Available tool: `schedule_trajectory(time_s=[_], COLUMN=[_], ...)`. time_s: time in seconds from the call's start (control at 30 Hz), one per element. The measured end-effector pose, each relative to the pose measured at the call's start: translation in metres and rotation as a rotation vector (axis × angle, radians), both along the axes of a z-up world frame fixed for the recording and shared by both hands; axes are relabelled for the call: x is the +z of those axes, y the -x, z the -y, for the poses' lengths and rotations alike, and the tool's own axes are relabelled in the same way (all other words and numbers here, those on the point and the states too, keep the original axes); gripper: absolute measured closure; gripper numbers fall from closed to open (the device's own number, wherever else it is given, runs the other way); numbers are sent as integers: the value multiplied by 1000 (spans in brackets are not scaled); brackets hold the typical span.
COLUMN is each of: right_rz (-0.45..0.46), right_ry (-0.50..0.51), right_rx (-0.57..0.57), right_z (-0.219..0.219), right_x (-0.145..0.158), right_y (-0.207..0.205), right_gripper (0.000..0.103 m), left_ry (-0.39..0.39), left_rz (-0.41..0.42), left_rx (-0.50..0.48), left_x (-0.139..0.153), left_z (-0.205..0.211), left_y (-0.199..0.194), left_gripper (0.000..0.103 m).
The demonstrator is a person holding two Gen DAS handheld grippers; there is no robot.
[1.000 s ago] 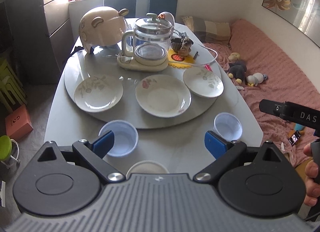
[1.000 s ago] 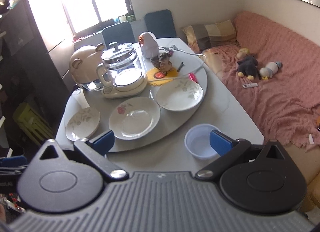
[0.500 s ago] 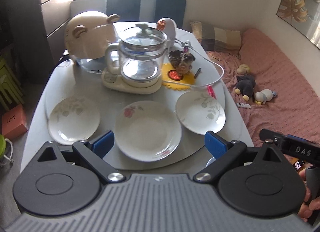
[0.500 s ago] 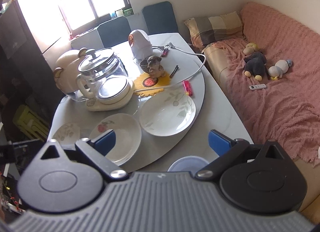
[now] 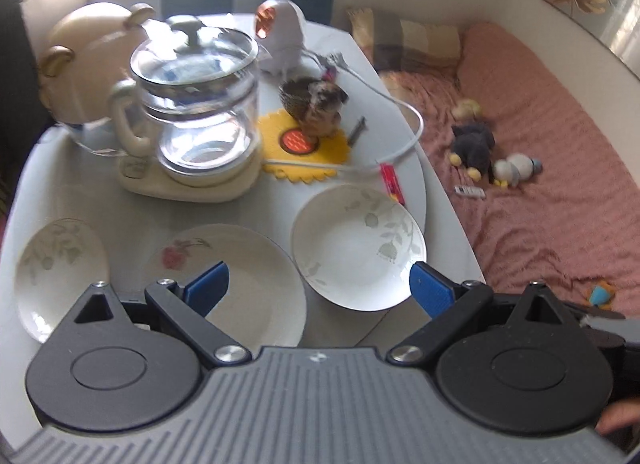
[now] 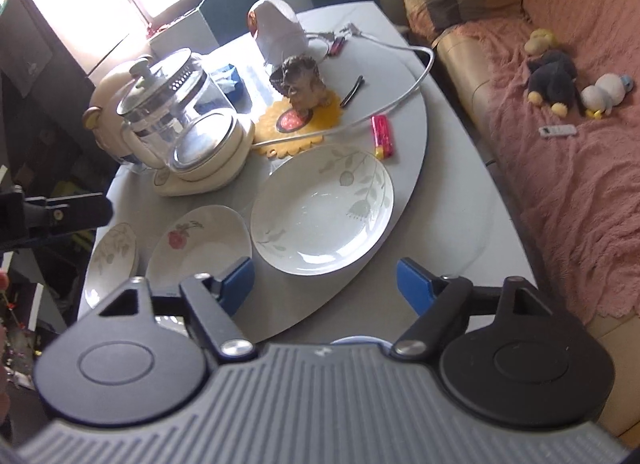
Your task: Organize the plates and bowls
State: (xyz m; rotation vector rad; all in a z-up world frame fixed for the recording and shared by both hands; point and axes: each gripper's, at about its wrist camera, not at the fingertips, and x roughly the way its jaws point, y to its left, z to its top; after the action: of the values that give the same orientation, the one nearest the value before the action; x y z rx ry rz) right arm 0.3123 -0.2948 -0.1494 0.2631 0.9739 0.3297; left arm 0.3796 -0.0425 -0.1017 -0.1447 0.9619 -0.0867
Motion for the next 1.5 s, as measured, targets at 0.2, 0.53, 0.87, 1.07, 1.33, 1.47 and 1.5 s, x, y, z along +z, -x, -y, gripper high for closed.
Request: schedule_trajectory(time_s=[0.2,0.53,0.87,1.07,1.33,1.47,1.5], right_rz=[-43,-117,-168,-217,-213,-220,-230], right_ry=[3,-19,-93,-108,-84,-95,-100], right_rx=[4,-37,-37,-40,-2,3,0], right_z=[-2,9,22,24,24,25,26], right_x=[-35,-79,-103,-110,-113,-116,-117], right_y=[-39,-83,-100,-111,-118,-121,-122], right_gripper=[27,42,63,78,90,92,92], left_ry=[30,52,-19,2,-25,-43,-47], left_rz=[-70,-161,-184,-211,-255,-258,-251], left_rx=[-16,-64,-117,-87,-43,-40,-44], left_x=[-53,-114,-145,-160,-178,-185,-184], left_z=[-3,-3,13,18,9,9,10], left_y=[-52,-117,-159,-170,-186,-190,-190], left_gripper=[4,4,17,33,66,74,74])
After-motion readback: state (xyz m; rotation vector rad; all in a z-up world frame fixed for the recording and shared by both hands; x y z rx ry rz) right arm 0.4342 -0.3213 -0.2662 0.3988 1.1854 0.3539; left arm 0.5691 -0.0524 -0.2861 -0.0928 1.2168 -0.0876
